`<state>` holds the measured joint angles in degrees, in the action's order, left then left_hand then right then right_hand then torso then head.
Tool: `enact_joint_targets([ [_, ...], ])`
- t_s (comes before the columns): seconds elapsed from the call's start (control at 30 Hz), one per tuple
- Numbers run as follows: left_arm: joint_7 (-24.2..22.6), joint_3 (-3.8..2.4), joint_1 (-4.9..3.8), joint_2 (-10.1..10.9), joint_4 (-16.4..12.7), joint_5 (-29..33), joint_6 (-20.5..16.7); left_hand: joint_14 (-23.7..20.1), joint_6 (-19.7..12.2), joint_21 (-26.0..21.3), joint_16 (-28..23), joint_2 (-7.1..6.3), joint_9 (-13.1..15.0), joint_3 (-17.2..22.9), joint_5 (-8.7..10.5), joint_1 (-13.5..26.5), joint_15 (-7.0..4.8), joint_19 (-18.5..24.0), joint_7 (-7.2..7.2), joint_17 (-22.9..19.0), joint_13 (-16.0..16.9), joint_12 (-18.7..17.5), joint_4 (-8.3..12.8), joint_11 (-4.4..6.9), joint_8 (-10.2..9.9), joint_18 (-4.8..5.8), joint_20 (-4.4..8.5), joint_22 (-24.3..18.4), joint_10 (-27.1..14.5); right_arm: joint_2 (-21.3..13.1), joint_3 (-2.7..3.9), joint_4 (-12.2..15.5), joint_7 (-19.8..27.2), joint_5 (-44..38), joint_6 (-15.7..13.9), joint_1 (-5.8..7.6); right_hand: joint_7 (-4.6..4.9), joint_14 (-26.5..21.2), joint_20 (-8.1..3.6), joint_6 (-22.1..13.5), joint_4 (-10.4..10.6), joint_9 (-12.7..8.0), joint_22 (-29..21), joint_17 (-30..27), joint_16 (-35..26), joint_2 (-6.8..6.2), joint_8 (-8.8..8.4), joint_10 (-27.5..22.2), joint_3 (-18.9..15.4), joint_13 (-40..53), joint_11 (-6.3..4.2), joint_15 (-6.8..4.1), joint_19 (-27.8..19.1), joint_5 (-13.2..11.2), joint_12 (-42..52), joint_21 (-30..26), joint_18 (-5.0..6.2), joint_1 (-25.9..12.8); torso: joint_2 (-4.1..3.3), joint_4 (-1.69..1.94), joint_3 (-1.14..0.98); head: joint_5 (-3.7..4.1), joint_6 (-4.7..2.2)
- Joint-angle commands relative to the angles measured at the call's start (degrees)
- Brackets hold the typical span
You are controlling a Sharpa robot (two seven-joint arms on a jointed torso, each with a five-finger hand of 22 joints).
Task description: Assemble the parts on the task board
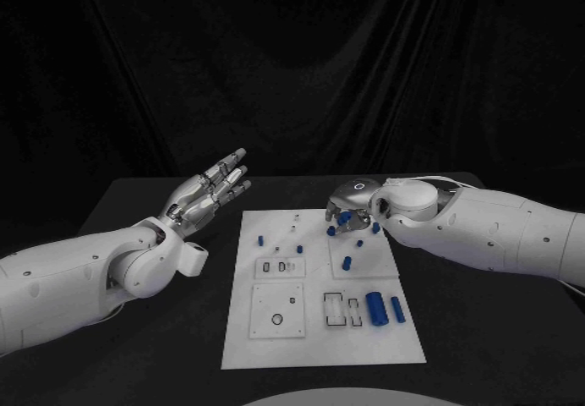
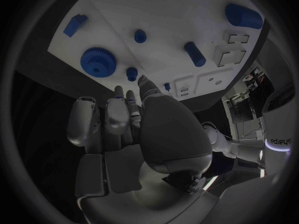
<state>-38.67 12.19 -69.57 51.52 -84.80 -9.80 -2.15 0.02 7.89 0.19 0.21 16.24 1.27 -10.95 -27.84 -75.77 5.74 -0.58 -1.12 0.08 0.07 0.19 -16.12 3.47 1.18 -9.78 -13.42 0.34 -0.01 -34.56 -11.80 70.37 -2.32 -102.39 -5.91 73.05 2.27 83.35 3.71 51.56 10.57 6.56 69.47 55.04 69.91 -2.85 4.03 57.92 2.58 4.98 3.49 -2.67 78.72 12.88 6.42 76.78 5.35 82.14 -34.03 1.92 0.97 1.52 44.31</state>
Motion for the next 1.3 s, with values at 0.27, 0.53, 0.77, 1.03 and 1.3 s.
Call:
enact_joint_targets([
  [0.27,-3.85,-0.06,-0.09,-0.21,0.3,0.0,0.96,-0.02,0.52,0.49,-0.21,0.06,0.06,0.42,-0.44,-0.7,0.82,-0.22,0.09,-0.08,-0.07,-0.19,-0.07,-0.49,0.24,-0.59,-0.81,0.13,0.01,0.69,0.03,-1.6,-0.15,-0.62,-0.93,-1.29,-0.11,-0.43,0.14,-0.5,-0.3,-0.19,0.1,-0.03,0.37,-0.2,-0.35,-0.23,0.72,0.06,0.05,0.2,-0.26,0.66,-0.33,0.33,-0.49,0.63,0.02,-0.02,0.01,-0.18,0.22],
  [0.53,-3.76,-0.06,-0.08,-0.33,0.4,0.0,1.19,-0.02,0.86,0.59,-0.21,0.04,0.1,0.54,-0.54,-0.86,1.04,-0.34,0.3,-0.08,-0.07,-0.19,-0.06,-0.71,0.29,-0.6,-1.12,0.19,0.01,1.23,0.03,-3.09,0.67,-0.62,-2.52,-1.62,-0.02,-0.65,0.24,-1.23,-0.43,-0.54,0.14,-0.3,0.31,-0.09,-0.43,-0.29,1.87,0.05,0.22,0.32,-0.49,0.75,-0.56,0.24,-0.45,0.67,-0.01,0.0,-0.01,-0.13,0.57],
  [0.77,-3.69,-0.06,-0.08,-0.46,0.57,0.0,1.31,-0.02,1.19,0.65,-0.21,0.05,0.15,0.64,-0.67,-0.99,1.14,-0.42,0.5,-0.08,-0.07,-0.19,-0.02,-0.87,0.35,-0.61,-1.31,0.22,0.01,1.54,0.03,-3.73,1.01,-0.62,-2.91,-1.68,0.12,-0.84,0.32,-1.62,-0.17,-0.75,0.12,-0.65,0.15,0.13,-0.44,-0.04,2.52,0.1,0.31,0.4,-0.66,1.15,-0.56,0.14,-0.42,0.23,0.0,0.02,-0.05,-0.15,0.77],
  [1.03,-3.31,-0.06,-0.07,-0.49,0.74,0.0,1.57,-0.02,1.61,0.71,-0.21,0.02,0.21,0.81,-0.91,-1.23,1.37,-0.5,0.81,-0.08,-0.07,-0.19,0.07,-1.18,0.43,-0.6,-1.57,0.25,0.01,1.9,0.03,-4.39,1.44,-0.62,-2.95,-1.75,-0.14,-0.97,0.38,-2.06,-0.07,-0.98,0.19,-0.83,0.1,0.25,-0.42,0.17,3.34,0.11,0.27,0.43,-0.8,1.8,-0.62,0.08,-0.39,0.05,-0.01,0.0,0.02,-0.29,0.92],
  [1.3,-3.04,-0.06,-0.05,-0.69,1.06,0.0,2.0,-0.02,2.64,0.77,-0.21,0.02,0.36,1.02,-1.15,-1.49,1.62,-0.59,1.3,-0.08,-0.07,-0.19,0.17,-1.58,0.65,-0.59,-1.8,0.28,0.01,2.46,0.03,-4.9,1.71,-0.62,-2.7,-2.05,-0.09,-1.09,0.39,-1.96,-0.16,-1.0,0.14,-1.11,-0.05,0.17,-0.31,0.35,3.67,0.13,0.22,0.42,-0.9,1.74,-0.6,0.0,-0.36,0.15,0.01,0.02,0.02,-0.21,1.13],
])
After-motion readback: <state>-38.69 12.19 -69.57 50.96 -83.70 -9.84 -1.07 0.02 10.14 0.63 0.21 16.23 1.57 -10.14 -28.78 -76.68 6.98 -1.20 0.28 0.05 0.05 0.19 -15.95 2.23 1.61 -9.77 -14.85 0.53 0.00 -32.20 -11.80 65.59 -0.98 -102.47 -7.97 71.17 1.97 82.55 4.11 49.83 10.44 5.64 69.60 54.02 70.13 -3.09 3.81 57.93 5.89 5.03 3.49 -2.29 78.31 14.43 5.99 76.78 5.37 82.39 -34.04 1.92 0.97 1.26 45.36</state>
